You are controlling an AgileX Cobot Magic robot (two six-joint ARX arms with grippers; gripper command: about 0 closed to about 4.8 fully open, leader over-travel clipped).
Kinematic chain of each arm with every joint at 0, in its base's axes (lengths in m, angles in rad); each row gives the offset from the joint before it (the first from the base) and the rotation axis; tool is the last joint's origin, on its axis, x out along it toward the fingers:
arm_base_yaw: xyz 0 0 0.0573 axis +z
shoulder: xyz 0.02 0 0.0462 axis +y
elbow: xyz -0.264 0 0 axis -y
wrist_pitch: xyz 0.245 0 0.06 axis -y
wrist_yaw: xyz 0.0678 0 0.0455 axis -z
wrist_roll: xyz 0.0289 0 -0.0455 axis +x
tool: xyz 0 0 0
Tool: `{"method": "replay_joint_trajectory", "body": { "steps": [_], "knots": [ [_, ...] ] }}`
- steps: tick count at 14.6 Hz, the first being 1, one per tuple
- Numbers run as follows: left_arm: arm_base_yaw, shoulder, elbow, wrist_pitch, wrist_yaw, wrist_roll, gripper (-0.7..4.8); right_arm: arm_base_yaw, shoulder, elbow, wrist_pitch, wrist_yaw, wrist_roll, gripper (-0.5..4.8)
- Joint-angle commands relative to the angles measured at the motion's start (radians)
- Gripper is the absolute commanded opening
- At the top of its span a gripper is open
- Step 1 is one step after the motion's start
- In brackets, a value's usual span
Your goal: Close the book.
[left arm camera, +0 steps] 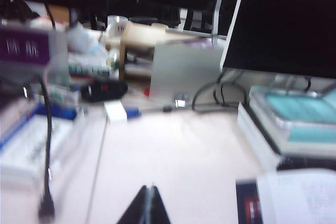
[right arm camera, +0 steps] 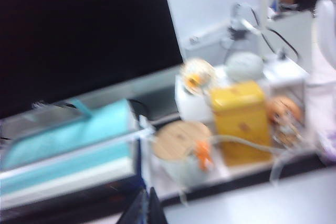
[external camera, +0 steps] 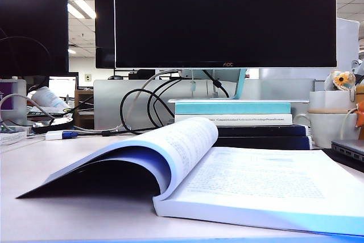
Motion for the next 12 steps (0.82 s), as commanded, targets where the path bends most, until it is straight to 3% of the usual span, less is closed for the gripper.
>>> {"method": "replay_joint_trajectory", "body": {
  "steps": [1,2,3,5,9,12],
  "knots": [
    [0.001,0.154,0.164,-0.014,0.110,0.018,-0.06,0.000,0.171,0.187,-0.089,-0.219,-0.061,-0.02],
    [0.001,0.227,0.201,-0.027,0.295,0.008,-0.06,0.000,0.260,0.296,-0.220,-0.327,-0.123,-0.02],
    [0.001,0.257,0.202,-0.044,0.366,-0.010,-0.06,0.000,0.282,0.330,-0.265,-0.357,-0.140,-0.01],
    [0.001,0.308,0.202,-0.108,0.413,-0.023,-0.06,0.000,0.326,0.389,-0.350,-0.430,-0.163,-0.01],
    [-0.020,0.326,0.202,-0.291,0.428,-0.001,-0.06,0.000,0.368,0.417,-0.437,-0.560,-0.164,-0.02],
    [-0.144,0.305,0.202,-0.343,0.230,0.006,-0.06,0.002,0.408,0.417,-0.485,-0.581,-0.165,-0.02]
  ]
}}
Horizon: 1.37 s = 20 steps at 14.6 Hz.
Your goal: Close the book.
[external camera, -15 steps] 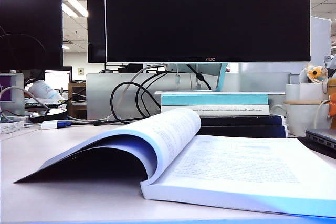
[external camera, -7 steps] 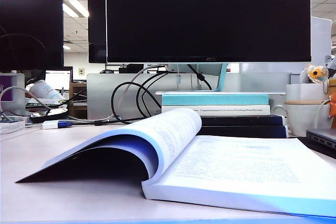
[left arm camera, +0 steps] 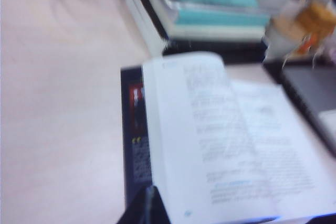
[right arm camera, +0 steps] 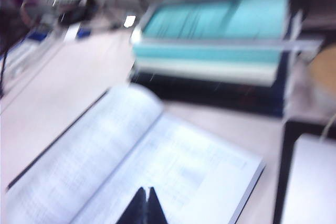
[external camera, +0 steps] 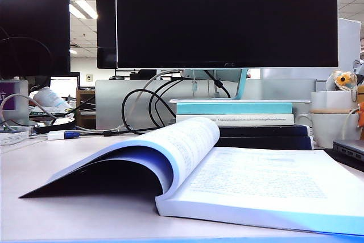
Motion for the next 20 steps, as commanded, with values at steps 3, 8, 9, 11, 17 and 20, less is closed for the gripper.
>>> {"method": "replay_joint_trajectory", "body": {
  "steps": [3,8,9,11,17,20],
  "knots": [
    [-0.359,-0.049,0.004,-0.058,-0.447,-0.079,-0.06,0.019,0.050,0.005,-0.014,-0.056,-0.003,-0.02],
    [-0.863,-0.039,-0.071,0.000,-0.836,-0.207,-0.06,0.098,0.117,0.005,0.000,-0.096,-0.031,-0.02],
    [-0.912,-0.034,-0.151,0.074,-0.782,-0.228,-0.06,0.117,0.128,0.005,0.021,-0.095,-0.045,-0.02],
    [-0.929,-0.019,-0.211,0.135,-0.738,-0.263,-0.06,0.119,0.140,0.005,0.042,-0.100,-0.048,-0.02],
    [-0.941,0.146,-0.259,0.327,-0.621,-0.304,-0.06,0.264,0.224,0.005,0.042,-0.152,-0.044,-0.02],
    [-0.946,0.262,-0.259,0.415,-0.583,-0.281,-0.06,0.346,0.267,0.005,0.066,-0.063,-0.045,-0.02]
  ]
}}
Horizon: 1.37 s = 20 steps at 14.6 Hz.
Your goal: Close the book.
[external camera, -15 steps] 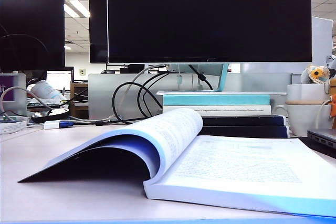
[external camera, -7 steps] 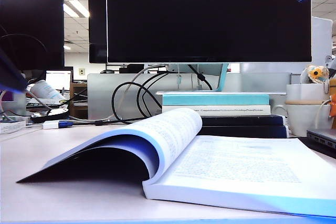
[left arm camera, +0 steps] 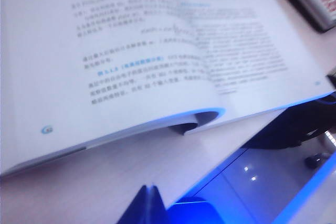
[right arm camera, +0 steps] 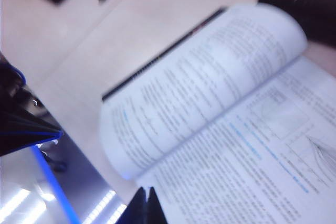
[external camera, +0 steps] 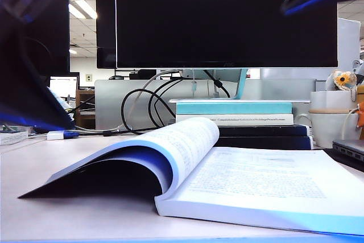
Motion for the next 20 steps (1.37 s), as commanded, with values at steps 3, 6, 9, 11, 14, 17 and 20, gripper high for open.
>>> {"method": "replay_joint_trajectory", "body": {
  "steps": [3,6,9,11,14,17,20],
  "knots": [
    [-0.003,0.220,0.002,0.212,0.081,0.019,-0.06,0.059,0.049,0.005,0.077,0.063,-0.003,-0.02],
    [-0.002,0.432,0.002,0.396,-0.004,0.040,-0.06,0.059,0.052,0.005,0.082,0.064,-0.003,-0.02],
    [-0.001,0.558,0.002,0.555,-0.077,0.080,-0.06,0.059,0.052,0.005,0.083,0.067,-0.003,-0.01],
    [-0.001,0.612,0.002,0.693,-0.138,0.111,-0.06,0.059,0.053,0.005,0.082,0.067,-0.003,-0.02],
    [-0.001,0.612,0.002,0.803,-0.214,0.148,-0.06,0.059,0.053,0.005,0.081,0.067,-0.003,-0.02],
    [-0.002,0.610,0.011,0.962,-0.100,0.158,-0.06,0.059,0.053,0.005,0.080,0.067,-0.003,-0.02],
    [-0.002,0.581,0.052,0.954,0.035,0.174,-0.06,0.059,0.054,0.005,0.079,0.067,-0.003,-0.01]
  ]
}}
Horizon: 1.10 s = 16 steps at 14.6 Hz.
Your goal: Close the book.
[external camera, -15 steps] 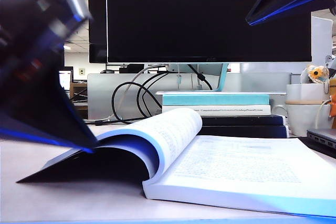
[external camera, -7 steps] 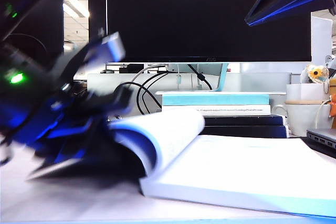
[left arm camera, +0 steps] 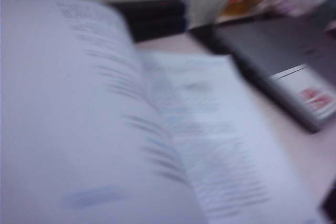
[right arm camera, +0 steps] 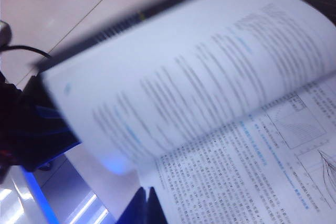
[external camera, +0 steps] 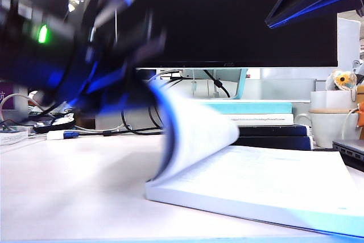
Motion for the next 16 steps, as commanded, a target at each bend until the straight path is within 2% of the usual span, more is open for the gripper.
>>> {"method": "replay_joint_trajectory", "body": {
  "steps": [1,3,4,7,9,11,13,14,16],
  "knots": [
    [0.001,-0.036,0.068,-0.036,0.143,0.023,-0.06,0.000,0.000,0.005,0.010,-0.002,0.000,-0.02],
    [0.002,-0.046,0.125,-0.107,0.278,0.025,-0.06,0.000,0.000,0.006,-0.017,-0.002,0.021,-0.01],
    [0.003,-0.046,0.144,-0.132,0.307,0.026,-0.06,0.000,0.000,0.006,-0.037,-0.001,0.021,-0.02],
    [0.029,-0.058,0.210,-0.290,0.301,0.101,-0.06,-0.001,0.000,0.010,-0.066,0.108,0.021,-0.01],
    [0.116,-0.117,0.252,-0.431,0.301,0.101,-0.06,-0.002,-0.001,0.011,-0.063,0.167,0.021,-0.02],
    [0.190,-0.203,0.275,-0.517,0.303,0.111,-0.06,-0.002,-0.001,0.011,-0.064,0.190,0.021,-0.02],
    [0.282,-0.318,0.320,-0.678,0.301,0.166,-0.06,-0.003,-0.002,0.011,-0.058,0.235,0.021,-0.02],
    [0.355,-0.389,0.359,-0.809,0.301,0.207,-0.06,-0.003,-0.005,0.011,-0.054,0.284,0.021,-0.02],
    [0.449,-0.473,0.374,-0.909,0.301,0.258,-0.06,-0.003,-0.016,0.011,-0.048,0.336,0.021,-0.02]
  ]
}}
